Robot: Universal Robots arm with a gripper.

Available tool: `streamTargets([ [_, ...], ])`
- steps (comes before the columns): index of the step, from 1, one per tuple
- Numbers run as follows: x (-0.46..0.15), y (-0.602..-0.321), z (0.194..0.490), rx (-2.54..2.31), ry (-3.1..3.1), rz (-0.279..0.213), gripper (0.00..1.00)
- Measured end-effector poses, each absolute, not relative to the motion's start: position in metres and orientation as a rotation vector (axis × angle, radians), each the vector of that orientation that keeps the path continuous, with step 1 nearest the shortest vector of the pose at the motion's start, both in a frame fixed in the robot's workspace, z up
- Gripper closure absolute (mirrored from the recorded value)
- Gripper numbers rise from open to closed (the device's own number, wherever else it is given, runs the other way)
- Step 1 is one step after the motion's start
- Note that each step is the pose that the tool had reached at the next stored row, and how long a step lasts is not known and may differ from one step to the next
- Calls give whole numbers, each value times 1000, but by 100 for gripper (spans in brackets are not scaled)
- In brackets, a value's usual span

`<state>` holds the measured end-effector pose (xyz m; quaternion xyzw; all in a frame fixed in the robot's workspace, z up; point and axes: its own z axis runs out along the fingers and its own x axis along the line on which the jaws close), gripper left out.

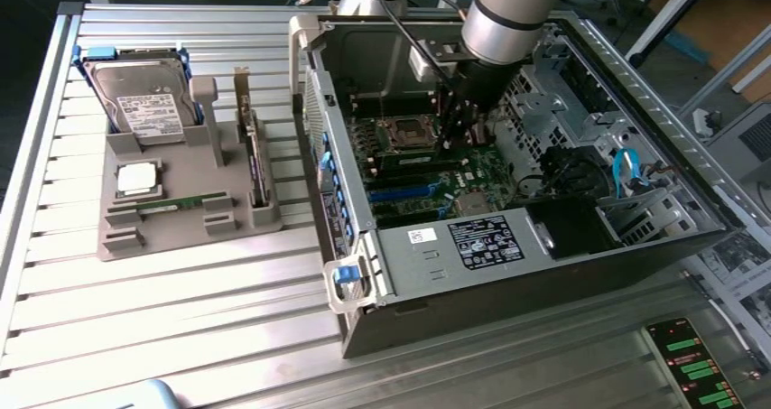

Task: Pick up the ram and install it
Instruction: 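Insert the ram into the slot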

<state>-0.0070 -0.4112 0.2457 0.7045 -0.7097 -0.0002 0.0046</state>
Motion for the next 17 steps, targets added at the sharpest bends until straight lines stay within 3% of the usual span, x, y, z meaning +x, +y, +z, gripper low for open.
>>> streamTargets([
  [17,-9,-411,242,2210,-2226,6,88],
])
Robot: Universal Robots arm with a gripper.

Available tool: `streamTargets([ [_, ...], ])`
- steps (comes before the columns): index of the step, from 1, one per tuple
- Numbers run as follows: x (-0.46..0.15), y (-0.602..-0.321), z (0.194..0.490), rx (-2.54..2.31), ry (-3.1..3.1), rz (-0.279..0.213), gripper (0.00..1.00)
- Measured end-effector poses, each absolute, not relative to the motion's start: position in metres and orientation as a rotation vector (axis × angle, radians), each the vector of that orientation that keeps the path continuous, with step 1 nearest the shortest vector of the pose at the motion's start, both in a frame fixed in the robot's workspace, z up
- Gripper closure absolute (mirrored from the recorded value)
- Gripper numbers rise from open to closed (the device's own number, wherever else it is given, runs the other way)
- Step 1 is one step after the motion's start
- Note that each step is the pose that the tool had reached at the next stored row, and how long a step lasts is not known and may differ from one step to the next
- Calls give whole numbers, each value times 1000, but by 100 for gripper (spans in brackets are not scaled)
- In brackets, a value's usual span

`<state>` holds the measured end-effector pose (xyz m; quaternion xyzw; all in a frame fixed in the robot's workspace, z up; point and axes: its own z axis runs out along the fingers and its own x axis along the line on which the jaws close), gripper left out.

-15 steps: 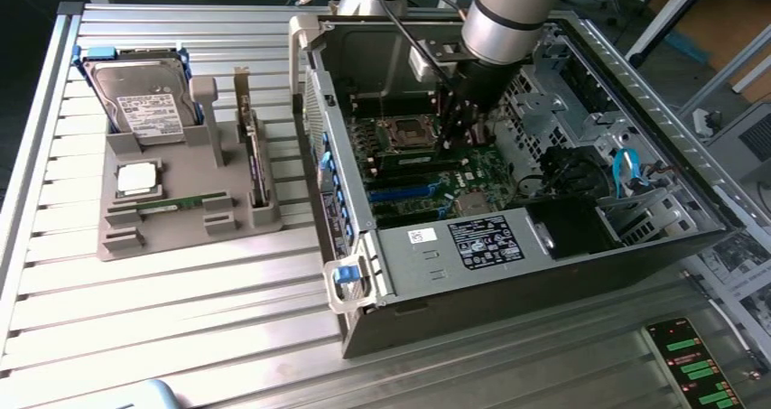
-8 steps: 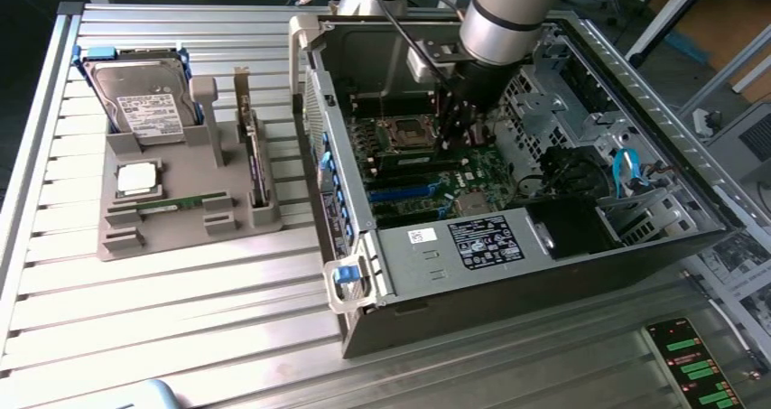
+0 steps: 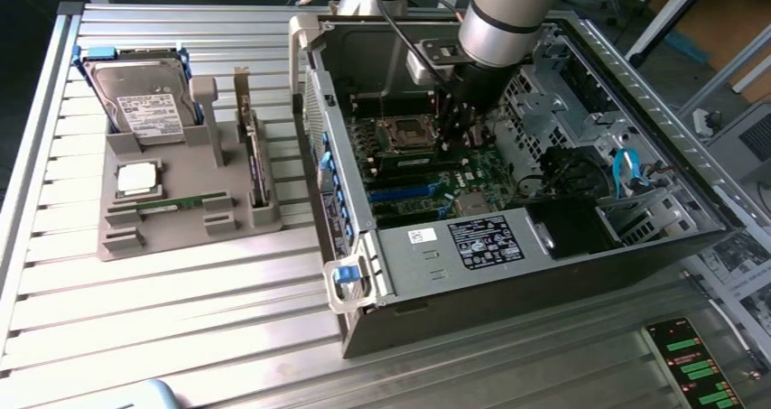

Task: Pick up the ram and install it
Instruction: 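Insert the ram into the slot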

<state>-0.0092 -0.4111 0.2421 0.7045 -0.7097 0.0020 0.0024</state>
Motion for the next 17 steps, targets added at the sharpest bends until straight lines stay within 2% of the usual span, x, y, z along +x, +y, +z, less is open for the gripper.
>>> streamTargets([
  [17,-10,-410,242,2210,-2226,7,88],
])
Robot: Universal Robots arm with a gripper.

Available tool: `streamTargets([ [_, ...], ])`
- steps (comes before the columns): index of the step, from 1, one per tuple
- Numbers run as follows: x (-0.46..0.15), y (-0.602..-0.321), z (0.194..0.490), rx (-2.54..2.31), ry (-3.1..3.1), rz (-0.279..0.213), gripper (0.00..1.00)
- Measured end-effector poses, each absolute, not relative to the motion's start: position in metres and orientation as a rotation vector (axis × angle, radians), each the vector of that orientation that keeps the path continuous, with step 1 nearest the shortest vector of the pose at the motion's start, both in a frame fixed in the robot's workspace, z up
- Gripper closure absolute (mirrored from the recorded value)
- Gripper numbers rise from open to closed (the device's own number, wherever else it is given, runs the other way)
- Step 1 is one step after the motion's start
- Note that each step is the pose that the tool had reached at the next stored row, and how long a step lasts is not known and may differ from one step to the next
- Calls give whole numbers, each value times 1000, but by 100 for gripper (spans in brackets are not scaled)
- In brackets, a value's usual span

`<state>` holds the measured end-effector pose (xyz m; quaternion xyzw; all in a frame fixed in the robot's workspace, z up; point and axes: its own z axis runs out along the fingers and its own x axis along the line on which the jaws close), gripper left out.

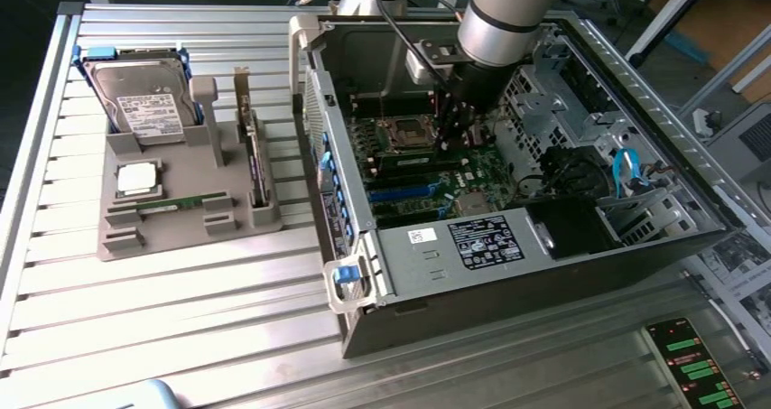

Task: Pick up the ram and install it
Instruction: 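Insert the ram into the slot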

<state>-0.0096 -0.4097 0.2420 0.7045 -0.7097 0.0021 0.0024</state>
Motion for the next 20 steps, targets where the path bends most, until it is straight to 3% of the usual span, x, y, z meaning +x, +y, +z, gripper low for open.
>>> streamTargets([
  [20,-10,-410,236,2211,-2227,9,88],
])
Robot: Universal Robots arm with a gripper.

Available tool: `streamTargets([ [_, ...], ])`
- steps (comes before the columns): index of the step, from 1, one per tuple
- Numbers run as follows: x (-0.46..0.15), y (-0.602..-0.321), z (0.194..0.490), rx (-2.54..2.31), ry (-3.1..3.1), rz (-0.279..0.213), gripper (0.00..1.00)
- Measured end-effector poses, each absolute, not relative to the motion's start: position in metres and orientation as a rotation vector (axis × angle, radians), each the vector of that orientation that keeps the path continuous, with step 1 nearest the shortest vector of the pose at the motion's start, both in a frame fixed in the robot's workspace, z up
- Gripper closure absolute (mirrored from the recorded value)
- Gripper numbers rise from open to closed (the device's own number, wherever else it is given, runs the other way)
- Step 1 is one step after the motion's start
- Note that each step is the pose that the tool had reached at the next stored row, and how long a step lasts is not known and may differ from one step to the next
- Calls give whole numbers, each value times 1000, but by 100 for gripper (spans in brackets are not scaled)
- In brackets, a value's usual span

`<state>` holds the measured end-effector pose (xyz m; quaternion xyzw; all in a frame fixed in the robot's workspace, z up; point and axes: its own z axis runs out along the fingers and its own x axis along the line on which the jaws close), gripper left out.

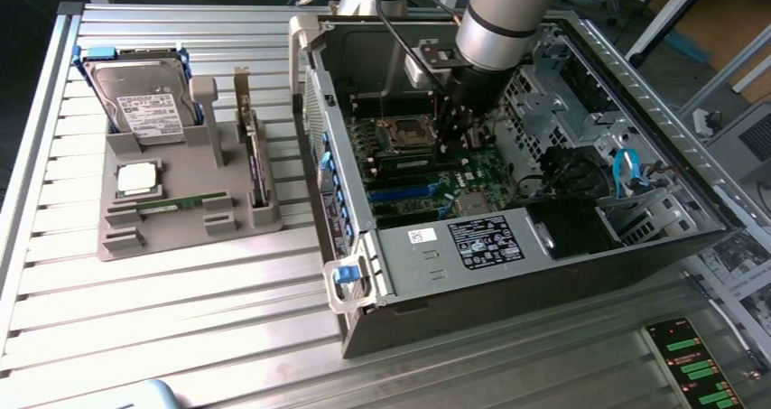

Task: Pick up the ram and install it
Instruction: 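Insert the ram into the slot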

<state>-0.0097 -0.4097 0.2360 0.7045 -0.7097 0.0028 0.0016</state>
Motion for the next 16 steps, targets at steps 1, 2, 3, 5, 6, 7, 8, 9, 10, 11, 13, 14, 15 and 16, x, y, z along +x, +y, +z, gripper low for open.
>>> streamTargets([
  [1,-10,-410,236,2211,-2227,9,88],
  [2,-10,-410,236,2211,-2227,9,88],
  [3,-10,-410,235,2211,-2227,9,88],
  [5,-10,-410,235,2211,-2227,9,88],
  [6,-10,-410,235,2211,-2227,9,88],
  [7,-10,-410,235,2211,-2227,9,88],
  [8,-10,-410,235,2211,-2227,9,88],
  [9,-10,-410,235,2211,-2227,9,88],
  [10,-10,-410,235,2211,-2227,9,88],
  [11,-10,-410,235,2211,-2227,9,88],
  [13,-10,-410,235,2211,-2227,9,88],
  [14,-10,-410,235,2211,-2227,9,88],
  [15,-10,-410,235,2211,-2227,9,88],
  [16,-10,-410,235,2211,-2227,9,88],
])
